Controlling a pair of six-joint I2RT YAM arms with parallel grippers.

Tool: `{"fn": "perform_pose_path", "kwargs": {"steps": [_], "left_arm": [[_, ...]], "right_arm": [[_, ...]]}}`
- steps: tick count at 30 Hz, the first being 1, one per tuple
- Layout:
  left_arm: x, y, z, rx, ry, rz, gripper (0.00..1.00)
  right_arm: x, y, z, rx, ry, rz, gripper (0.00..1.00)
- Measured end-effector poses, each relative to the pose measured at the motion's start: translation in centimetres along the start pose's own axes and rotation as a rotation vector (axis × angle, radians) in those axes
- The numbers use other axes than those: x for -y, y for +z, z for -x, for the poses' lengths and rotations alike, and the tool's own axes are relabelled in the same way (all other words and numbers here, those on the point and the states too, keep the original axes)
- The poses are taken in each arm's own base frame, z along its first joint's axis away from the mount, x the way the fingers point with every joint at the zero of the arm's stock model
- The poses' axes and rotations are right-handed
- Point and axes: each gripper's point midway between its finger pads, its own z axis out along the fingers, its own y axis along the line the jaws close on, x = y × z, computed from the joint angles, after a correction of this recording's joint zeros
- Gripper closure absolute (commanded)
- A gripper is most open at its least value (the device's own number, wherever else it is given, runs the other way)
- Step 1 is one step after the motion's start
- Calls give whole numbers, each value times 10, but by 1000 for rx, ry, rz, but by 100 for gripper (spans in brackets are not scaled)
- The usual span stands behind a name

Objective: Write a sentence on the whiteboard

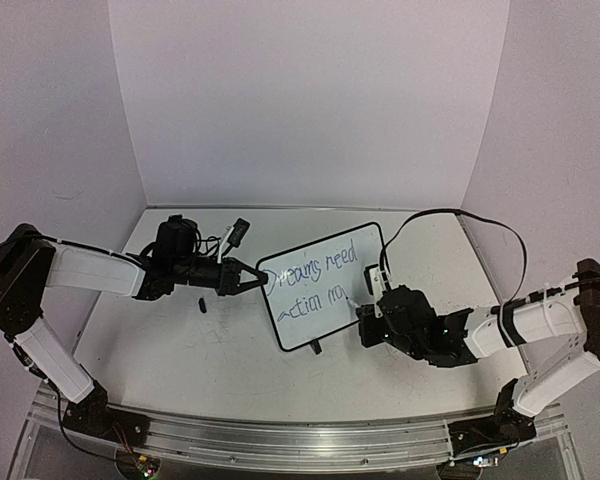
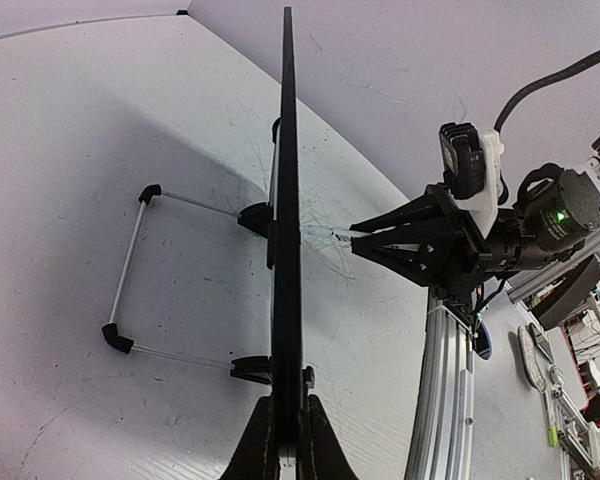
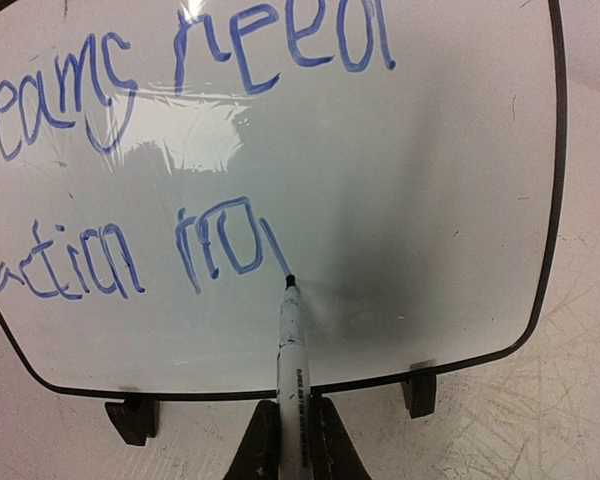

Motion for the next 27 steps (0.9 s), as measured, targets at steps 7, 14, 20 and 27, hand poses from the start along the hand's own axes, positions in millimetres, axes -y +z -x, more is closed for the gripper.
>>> {"fn": "perform_pose_path", "kwargs": {"steps": [7, 14, 20, 27], "left_arm": [[0, 0, 0, 0, 0, 0, 100], [0, 0, 0, 0, 0, 0, 100], [0, 0, 0, 0, 0, 0, 100], [0, 0, 0, 0, 0, 0, 100]], "right_arm": [[0, 0, 4, 4, -6, -8, 100], [0, 1, 27, 53, 5, -27, 100], [0, 2, 28, 55, 5, -30, 100], [3, 1, 22, 49, 13, -28, 100]]}}
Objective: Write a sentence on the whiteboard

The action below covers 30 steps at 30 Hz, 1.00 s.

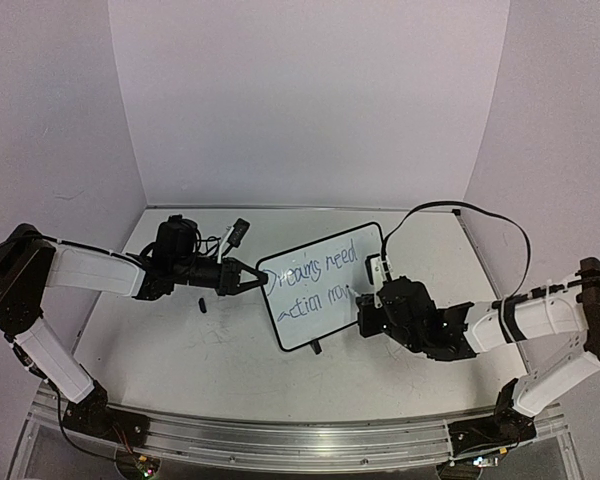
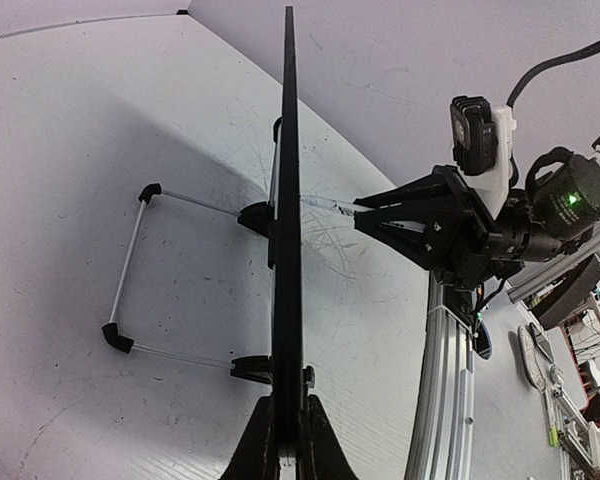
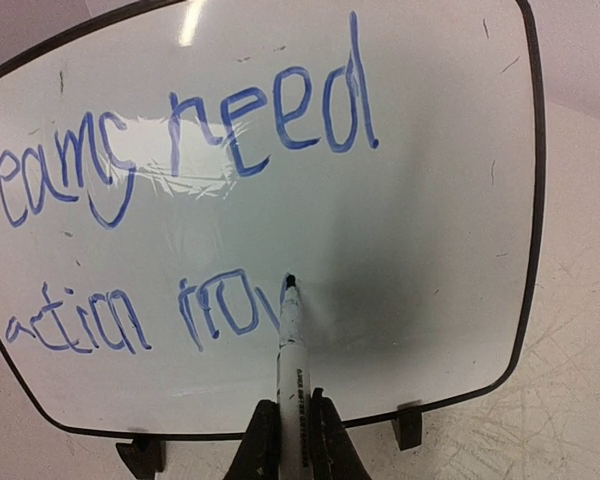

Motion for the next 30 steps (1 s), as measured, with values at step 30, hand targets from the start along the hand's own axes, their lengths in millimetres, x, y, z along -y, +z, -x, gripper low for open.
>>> {"fn": "perform_pose_path", "kwargs": {"steps": [30], "left_arm": [[0, 0, 0, 0, 0, 0, 100]], "right_arm": [[6, 3, 14, 16, -12, -27, 100]]}}
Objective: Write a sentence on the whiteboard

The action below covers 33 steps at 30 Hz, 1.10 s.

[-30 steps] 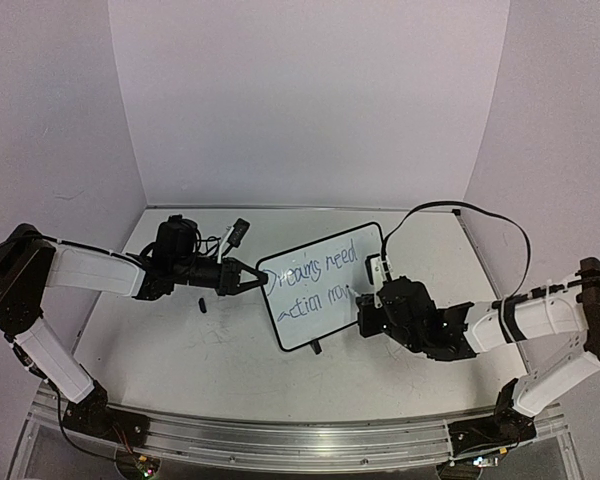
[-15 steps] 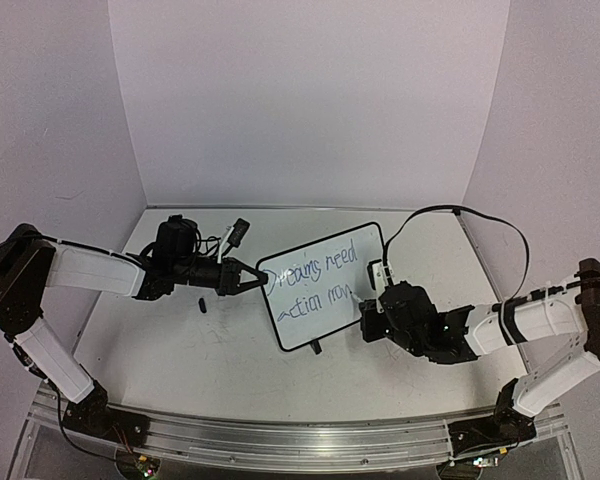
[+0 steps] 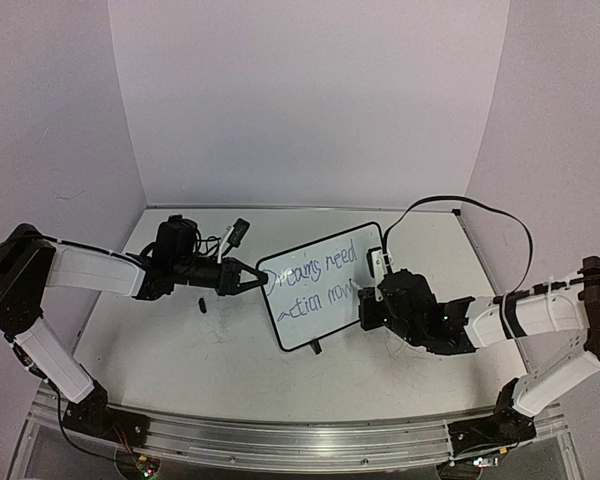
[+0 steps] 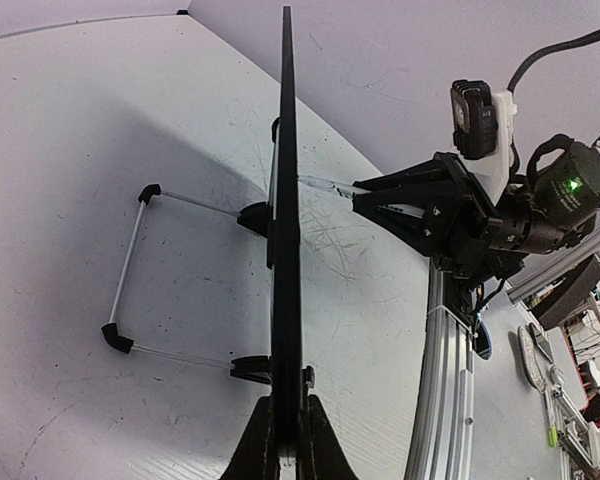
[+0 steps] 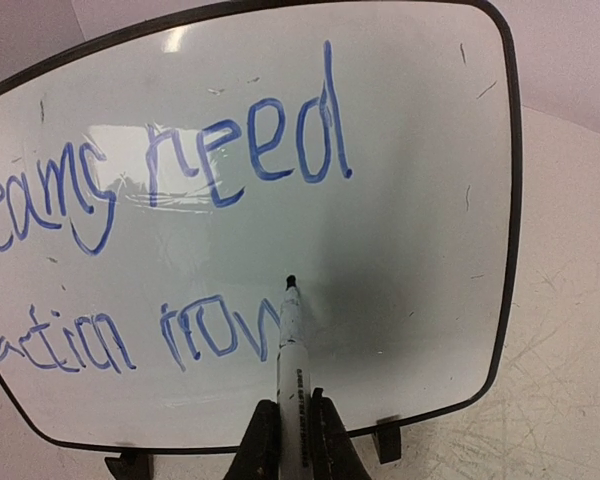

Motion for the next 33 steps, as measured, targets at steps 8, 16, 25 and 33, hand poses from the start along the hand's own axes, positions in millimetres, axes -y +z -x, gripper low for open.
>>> {"fn": "perform_pose_path", "kwargs": {"steps": [8, 16, 25, 33], "left_arm": [[0, 0, 0, 0, 2, 0, 100], [0, 0, 0, 0, 3, 0, 100], [0, 0, 0, 0, 3, 0, 100], [0, 0, 0, 0, 3, 0, 100]], "right_arm": [[3, -14, -2, 2, 17, 48, 100], [2, -17, -9, -15, 15, 69, 100], [3, -11, -18, -37, 1, 55, 100], [5, -3, -28, -57, -7, 32, 100]]}}
